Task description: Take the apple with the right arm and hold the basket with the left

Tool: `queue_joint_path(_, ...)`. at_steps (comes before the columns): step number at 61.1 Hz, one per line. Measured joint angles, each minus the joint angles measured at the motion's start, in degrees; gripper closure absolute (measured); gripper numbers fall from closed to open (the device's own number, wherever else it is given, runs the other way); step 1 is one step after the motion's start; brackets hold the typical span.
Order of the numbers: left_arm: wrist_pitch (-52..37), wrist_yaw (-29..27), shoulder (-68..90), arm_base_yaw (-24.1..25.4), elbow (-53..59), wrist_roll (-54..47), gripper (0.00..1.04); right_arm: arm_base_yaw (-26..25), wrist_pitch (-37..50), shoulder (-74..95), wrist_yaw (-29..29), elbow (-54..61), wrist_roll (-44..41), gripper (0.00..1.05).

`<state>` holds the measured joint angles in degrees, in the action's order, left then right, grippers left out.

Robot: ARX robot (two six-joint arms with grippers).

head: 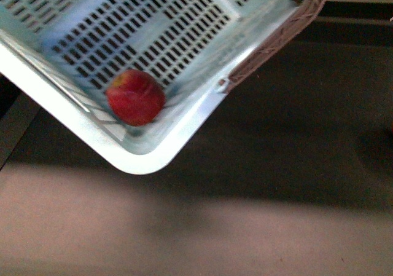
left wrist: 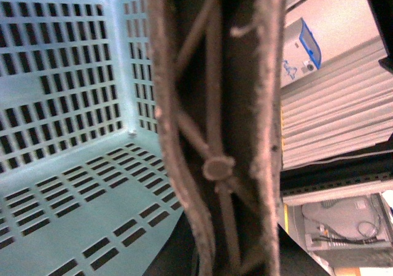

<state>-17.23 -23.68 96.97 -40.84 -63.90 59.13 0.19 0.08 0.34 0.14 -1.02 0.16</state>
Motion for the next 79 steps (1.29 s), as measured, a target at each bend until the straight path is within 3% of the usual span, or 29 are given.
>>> queue_joint_path(13,-0.66,5.16,-0.09,4.68,1.66,8.66,0.99,0.00,0.00,0.00,-0.04,0.00,0.00,0.09)
queue_joint_path(27,-3.21,8.20,0.11,13.07,7.28,17.81,0.99,0.00,0.00,-0.02,-0.02,0.00,0.00,0.09)
queue_joint_path(43,-5.25,8.98,3.80,20.48,11.65,20.79,0.99,0.00,0.00,-0.02,0.00,0.00,0.00,0.09)
queue_joint_path(60,-7.43,10.10,7.78,22.12,14.21,27.50,0.99,0.00,0.00,-0.02,0.00,0.00,0.00,0.09)
queue_joint_path(79,-7.26,7.37,7.91,22.25,17.29,34.53,0.99,0.00,0.00,-0.02,-0.02,0.00,0.00,0.09)
